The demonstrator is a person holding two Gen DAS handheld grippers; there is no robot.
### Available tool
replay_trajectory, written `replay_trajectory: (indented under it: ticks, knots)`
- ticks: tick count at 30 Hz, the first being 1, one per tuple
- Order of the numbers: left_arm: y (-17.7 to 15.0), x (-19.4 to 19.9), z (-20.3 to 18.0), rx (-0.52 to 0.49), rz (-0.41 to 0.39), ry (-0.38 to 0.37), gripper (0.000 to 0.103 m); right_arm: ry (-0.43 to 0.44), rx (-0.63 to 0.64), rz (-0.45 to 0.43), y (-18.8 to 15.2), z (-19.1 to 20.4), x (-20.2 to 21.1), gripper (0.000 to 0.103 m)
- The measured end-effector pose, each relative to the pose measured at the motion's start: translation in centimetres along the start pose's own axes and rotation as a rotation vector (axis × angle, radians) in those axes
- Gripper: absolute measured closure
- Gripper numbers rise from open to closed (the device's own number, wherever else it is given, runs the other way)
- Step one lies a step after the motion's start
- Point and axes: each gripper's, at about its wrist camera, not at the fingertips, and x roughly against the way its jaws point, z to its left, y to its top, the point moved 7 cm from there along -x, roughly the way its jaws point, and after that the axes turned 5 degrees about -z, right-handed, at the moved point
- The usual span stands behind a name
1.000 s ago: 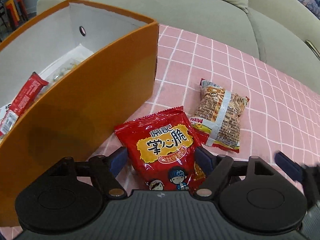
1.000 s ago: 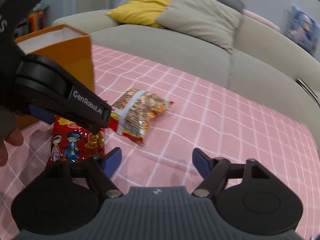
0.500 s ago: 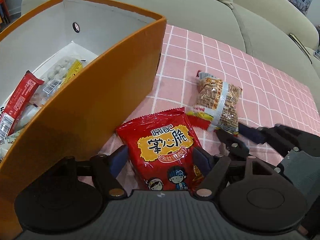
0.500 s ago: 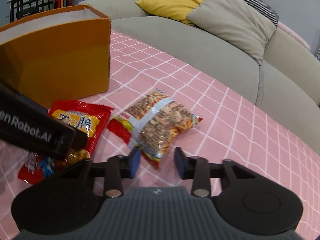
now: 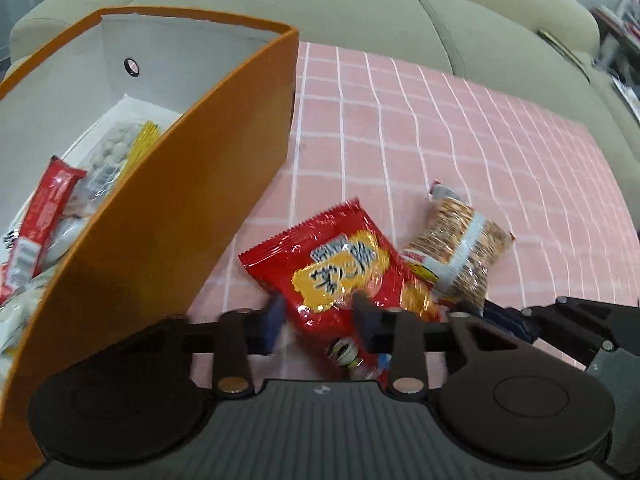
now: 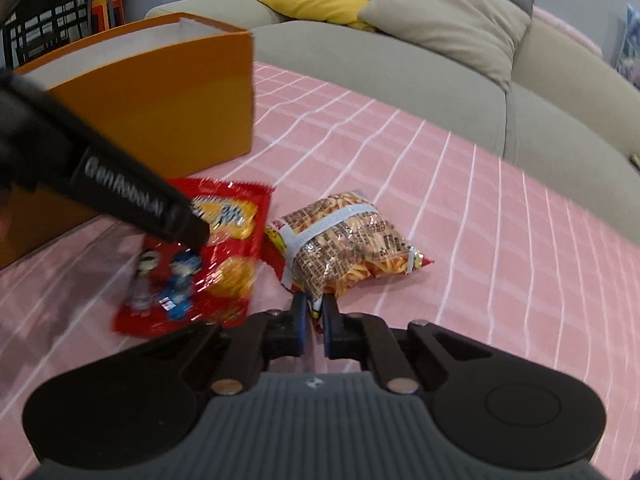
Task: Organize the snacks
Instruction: 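Grasp the red chip bag with the left tool while the right tool grasps the peanut bag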
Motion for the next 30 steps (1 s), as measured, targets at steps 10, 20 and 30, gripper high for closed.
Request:
replay_trajectory:
  ticks: [10, 20, 30]
  knots:
    - [-4.5, 3.1, 1.6, -0.037, 0.03, -0.034, 0.066, -0.003, -0.085, 0.035, -4.4, 2.3, 5.6, 0.101]
    - [-2.6, 4.4, -0.1, -0.023, -0.054, -0.055, 0.016, -0.055, -0.231, 0.009, -3.4, 0.8, 7.8, 0.045]
    - [-0.4, 0.4, -1.5, 0.109, 0.018, -0.003, 0.016, -0.106, -0.685, 0.052, -2.5, -2.0, 5.5, 0.041]
